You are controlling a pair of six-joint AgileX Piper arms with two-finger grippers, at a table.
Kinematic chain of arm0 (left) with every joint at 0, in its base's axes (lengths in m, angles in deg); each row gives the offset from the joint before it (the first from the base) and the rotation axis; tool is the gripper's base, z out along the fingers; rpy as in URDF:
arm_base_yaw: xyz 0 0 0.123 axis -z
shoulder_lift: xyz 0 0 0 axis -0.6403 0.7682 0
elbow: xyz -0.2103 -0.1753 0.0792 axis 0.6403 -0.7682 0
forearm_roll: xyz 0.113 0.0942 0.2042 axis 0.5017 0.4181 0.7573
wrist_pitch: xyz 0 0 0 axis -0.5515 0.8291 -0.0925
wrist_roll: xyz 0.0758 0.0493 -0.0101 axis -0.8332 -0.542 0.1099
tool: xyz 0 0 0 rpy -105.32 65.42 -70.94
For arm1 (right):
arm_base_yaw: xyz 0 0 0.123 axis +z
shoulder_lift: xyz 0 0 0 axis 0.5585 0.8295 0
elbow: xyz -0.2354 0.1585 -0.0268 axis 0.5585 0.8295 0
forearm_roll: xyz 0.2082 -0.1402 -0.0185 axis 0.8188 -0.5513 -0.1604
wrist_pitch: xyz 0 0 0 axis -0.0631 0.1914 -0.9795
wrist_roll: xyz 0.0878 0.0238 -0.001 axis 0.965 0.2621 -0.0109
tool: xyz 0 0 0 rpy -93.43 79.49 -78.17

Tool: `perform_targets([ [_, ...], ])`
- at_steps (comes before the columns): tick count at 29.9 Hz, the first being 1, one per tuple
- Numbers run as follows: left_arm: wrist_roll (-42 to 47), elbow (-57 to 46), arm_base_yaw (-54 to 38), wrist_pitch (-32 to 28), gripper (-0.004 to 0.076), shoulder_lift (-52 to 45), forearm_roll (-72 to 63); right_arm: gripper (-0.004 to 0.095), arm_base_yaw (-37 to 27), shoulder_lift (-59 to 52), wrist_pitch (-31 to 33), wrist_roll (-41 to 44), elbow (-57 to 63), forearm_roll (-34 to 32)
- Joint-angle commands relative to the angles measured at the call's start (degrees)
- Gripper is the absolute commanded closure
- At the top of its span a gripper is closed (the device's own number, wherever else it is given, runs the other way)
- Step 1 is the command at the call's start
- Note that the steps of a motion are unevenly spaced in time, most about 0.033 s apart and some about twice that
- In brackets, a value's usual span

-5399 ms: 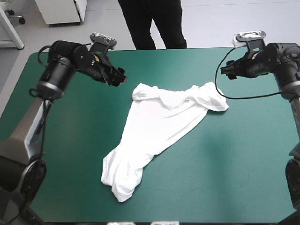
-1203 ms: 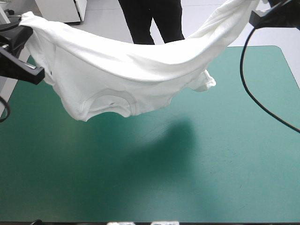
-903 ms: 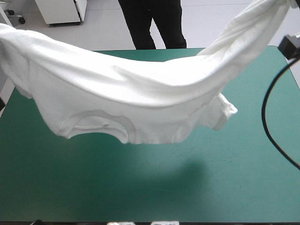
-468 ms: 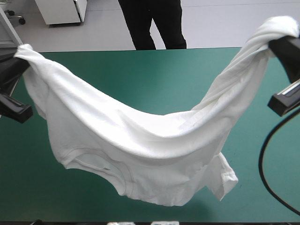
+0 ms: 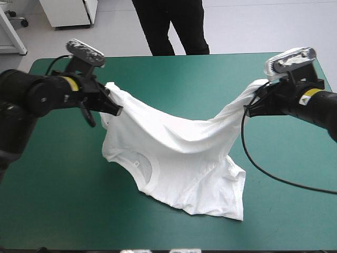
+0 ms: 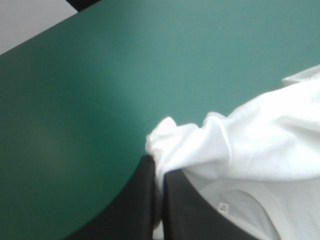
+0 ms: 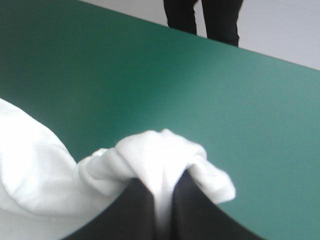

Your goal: Fold the cloth

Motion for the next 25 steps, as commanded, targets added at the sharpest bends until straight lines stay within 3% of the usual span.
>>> perform_targets([
  [1,0.9,0.9,0.3,-9.2,0.0733,5.0,4.2,0.0925,0.1,5.0,-8.6,2.8,0.1,-5.4],
  [5,3.1,0.9,0.3,-14.7,0.0733,12.6,10.2,0.0925,0.1,13.2,-12.0,4.1,0.1,-9.9],
  [11,5.6,0.9,0.3,-20.4,0.0733,19.9,15.5,0.0925,0.1,22.8,-15.2,5.5,-0.6,-10.6],
  [19,5.6,1.0,-0.3,-22.7,0.0728,23.8,16.3,0.0923,0.1,28.9,-18.9,5.9,-0.6,-10.7],
  [23,5.6,1.0,-0.9,-22.2,0.0612,25.0,16.1,0.0825,0.0,30.1,-18.5,5.9,-0.7,-13.4],
  [25,5.6,1.0,-1.3,-22.9,0.048,25.4,15.9,0.069,-0.5,30.3,-18.4,5.9,-1.7,-15.3],
])
